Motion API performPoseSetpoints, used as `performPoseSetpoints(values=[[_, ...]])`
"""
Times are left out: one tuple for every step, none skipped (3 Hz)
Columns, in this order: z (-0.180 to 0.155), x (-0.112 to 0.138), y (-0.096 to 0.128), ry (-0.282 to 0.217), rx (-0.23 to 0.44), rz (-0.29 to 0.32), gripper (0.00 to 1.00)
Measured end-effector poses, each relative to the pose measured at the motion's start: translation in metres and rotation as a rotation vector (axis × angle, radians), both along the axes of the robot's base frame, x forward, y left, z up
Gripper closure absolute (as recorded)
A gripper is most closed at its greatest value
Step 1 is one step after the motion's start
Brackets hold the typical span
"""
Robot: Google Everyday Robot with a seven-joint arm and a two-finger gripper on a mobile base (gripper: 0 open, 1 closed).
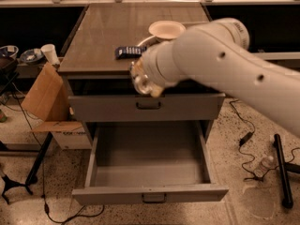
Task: Place pepsi can into middle drawer
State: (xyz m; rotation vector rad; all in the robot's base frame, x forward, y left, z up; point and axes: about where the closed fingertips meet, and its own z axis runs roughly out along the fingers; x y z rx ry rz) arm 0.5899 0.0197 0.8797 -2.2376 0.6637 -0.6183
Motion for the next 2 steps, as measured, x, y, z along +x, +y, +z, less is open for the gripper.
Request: performPoseSetpoints(values=[[-0.017, -0.046, -0.037, 0.026, -0.081, -0.077, 1.0], [-0.034, -0.071, -0.054, 0.082, -0.146, -0.098, 1.0]])
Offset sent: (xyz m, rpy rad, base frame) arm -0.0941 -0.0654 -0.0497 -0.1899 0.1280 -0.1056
